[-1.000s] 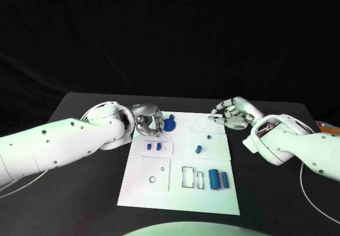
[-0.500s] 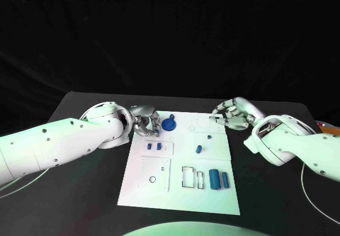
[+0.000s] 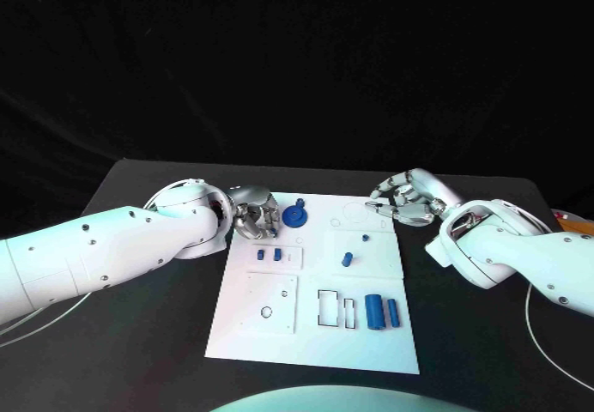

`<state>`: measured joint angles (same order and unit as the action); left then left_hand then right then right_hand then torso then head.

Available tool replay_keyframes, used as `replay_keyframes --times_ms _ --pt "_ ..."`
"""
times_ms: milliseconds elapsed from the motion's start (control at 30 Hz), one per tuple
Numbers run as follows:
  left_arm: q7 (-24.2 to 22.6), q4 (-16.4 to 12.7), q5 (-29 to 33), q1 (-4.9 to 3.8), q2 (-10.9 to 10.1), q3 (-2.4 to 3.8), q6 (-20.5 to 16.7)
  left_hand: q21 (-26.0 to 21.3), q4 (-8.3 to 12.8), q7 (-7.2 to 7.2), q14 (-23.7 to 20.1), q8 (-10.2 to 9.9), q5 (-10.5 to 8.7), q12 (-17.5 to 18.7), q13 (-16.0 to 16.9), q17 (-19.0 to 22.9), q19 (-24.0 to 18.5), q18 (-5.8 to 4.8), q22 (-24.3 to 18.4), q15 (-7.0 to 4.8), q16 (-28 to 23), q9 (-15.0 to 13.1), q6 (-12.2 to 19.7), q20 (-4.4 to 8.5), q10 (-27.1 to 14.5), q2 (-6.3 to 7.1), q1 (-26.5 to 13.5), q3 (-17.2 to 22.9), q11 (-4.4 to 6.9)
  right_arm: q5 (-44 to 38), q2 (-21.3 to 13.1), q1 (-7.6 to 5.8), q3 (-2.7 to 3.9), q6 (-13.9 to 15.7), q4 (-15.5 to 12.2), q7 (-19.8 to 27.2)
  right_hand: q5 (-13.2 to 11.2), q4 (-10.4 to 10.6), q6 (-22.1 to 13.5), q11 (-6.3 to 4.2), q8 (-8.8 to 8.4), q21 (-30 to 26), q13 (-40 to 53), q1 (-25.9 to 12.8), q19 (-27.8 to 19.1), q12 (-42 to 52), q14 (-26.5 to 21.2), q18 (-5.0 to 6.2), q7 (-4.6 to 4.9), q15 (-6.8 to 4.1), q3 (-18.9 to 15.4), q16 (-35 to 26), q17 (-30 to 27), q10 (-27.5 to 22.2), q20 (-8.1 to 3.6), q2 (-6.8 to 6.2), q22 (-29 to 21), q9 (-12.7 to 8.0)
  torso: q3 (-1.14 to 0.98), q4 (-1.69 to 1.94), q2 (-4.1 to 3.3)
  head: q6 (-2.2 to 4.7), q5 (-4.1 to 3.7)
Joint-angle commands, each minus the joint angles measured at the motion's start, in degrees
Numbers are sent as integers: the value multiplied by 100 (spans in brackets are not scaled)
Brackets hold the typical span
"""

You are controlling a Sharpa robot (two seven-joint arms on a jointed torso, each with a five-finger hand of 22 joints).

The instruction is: Assemble the parts on the task board

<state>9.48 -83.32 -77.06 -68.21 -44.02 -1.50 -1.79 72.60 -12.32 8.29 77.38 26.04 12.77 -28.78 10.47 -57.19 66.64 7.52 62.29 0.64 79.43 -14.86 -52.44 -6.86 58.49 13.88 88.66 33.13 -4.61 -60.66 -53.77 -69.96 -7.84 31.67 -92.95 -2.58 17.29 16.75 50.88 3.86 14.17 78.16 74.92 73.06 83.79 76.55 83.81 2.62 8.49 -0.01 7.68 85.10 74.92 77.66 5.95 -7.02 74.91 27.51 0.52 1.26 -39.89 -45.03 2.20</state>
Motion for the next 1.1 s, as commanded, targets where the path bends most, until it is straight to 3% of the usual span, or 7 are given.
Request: replay_keyframes --times_ms 33,1100 --pt "9 -6 -31 5 18 0 127 -22 -23 5 -31 -29 -18 18 -1 -3 -35 -47 -4 18 -7 -9 -30 -3 37 -4 -59 -10 1 -61 2 4 0 -8 -5 25 37 -15 -38 -10 38 -28 68 -48 -16 -12 345 29 -5 -40 -25 -35 361 -26 -27 31 881 9 0 -3 2 -10 -2" --pt "42 -12 -6 15 41 -5 176 -70 -38 -9 -37 -54 -25 36 10 -13 -106 -31 -64 13 15 -17 -45 -6 58 41 -122 -57 10 -56 3 4 0 -9 0 24 37 -15 -38 -10 38 -28 68 -48 -16 -12 345 29 -5 -40 -25 -35 361 -26 -27 31 881 9 2 2 0 -30 -19"
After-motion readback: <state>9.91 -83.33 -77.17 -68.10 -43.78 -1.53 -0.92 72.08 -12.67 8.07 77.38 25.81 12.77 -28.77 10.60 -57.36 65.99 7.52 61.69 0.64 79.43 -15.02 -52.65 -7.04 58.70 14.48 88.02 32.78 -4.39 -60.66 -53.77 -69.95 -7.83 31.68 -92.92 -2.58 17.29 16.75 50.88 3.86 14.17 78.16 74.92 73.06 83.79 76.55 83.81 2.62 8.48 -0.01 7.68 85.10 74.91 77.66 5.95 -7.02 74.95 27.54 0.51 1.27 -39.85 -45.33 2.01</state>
